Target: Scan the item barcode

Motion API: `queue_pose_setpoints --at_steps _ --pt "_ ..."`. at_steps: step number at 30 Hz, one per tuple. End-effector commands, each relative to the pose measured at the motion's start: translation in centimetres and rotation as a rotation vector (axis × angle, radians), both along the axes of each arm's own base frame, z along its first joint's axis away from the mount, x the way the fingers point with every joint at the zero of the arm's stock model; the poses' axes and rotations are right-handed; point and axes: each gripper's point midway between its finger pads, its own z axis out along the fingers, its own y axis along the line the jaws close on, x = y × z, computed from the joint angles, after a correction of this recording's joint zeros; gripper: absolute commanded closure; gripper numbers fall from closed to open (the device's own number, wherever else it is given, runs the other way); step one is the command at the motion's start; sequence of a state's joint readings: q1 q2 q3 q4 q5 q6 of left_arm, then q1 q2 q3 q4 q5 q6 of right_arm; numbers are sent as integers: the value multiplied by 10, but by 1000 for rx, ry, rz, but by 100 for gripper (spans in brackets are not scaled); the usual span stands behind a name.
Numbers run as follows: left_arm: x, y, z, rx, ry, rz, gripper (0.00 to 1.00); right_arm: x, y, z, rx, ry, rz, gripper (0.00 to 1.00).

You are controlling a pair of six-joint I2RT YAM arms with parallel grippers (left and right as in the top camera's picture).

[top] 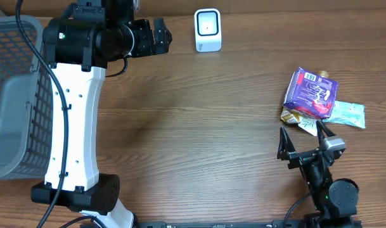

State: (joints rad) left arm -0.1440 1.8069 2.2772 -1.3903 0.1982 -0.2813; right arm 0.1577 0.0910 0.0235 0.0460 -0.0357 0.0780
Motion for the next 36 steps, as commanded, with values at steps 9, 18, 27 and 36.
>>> queue_pose_setpoints --at_steps 9,18,27,36 --pt "1 -3 -1 6 -1 -17 1 -4 -2 -19 -9 56 -10 0" --pt "1 -3 -1 6 -2 -17 1 -4 -3 -19 -9 56 -13 0" --pt "1 -3 -1 6 -1 -17 0 -4 -3 -19 -9 56 -13 0" --pt "0 8 -5 71 3 6 0 -4 -3 -19 -9 56 -12 0"
